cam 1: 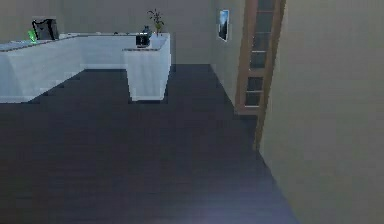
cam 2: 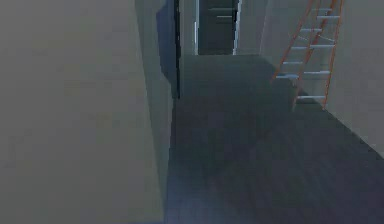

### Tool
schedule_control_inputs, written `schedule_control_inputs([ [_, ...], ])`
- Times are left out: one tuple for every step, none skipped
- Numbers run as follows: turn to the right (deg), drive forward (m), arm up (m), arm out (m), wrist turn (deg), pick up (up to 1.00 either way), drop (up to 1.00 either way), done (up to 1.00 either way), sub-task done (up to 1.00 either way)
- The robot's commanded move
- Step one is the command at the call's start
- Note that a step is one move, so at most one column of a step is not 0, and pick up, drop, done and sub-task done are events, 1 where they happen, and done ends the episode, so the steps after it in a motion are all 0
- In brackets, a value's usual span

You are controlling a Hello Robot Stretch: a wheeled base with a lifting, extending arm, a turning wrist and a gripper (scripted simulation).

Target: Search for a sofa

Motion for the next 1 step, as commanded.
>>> schedule_control_inputs([
  [0.0, 1.0, 0.0, 0.0, 0.0, 0.0, 0.0, 0.0, 0.0],
])
